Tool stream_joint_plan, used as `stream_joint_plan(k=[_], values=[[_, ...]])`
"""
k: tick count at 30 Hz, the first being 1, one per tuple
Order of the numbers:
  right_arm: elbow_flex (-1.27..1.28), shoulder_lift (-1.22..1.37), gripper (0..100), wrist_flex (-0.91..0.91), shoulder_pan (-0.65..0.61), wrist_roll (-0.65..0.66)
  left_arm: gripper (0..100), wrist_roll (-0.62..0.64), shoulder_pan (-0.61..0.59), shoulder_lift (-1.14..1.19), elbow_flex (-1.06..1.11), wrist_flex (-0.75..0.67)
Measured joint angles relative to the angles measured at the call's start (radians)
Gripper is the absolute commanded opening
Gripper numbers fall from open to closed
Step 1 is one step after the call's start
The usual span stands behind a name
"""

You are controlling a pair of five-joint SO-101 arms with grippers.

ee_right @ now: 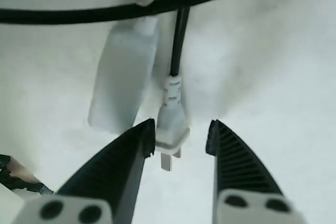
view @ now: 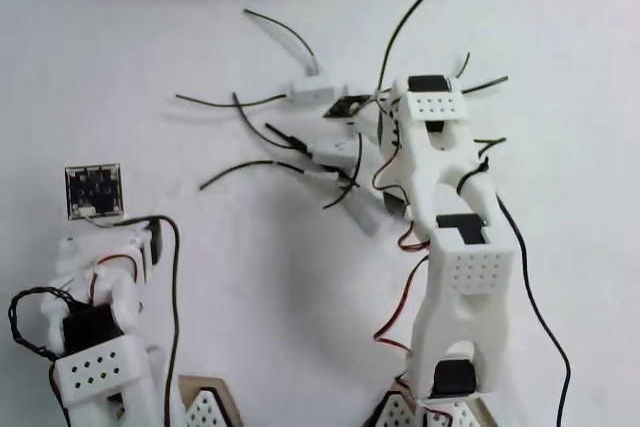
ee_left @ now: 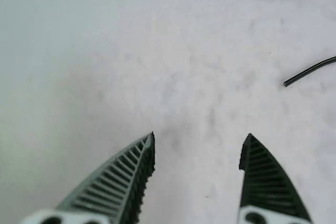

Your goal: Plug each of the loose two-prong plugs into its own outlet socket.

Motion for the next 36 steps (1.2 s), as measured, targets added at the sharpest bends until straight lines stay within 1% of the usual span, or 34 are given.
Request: stream_joint_plan(k=[18, 22, 24, 30, 36], values=[[0.000, 0.018, 12.8, -0.008, -0.005, 0.000, 26, 0.000, 0.000, 0.000, 0.000, 0.000], [0.000, 0.018, 6.4, -0.021, -0.005, 0.000, 26, 0.000, 0.000, 0.000, 0.000, 0.000], [0.000, 0.018, 4.8, -0.037, -0.005, 0.000, 26, 0.000, 0.000, 0.000, 0.000, 0.000], [0.002, 0.018, 9.1, -0.044, -0.005, 0.000, 26, 0.000, 0.000, 0.000, 0.005, 0.000], [-0.003, 0.064, 9.1, -0.044, -0.003, 0.000, 26, 0.000, 0.000, 0.000, 0.006, 0.000]])
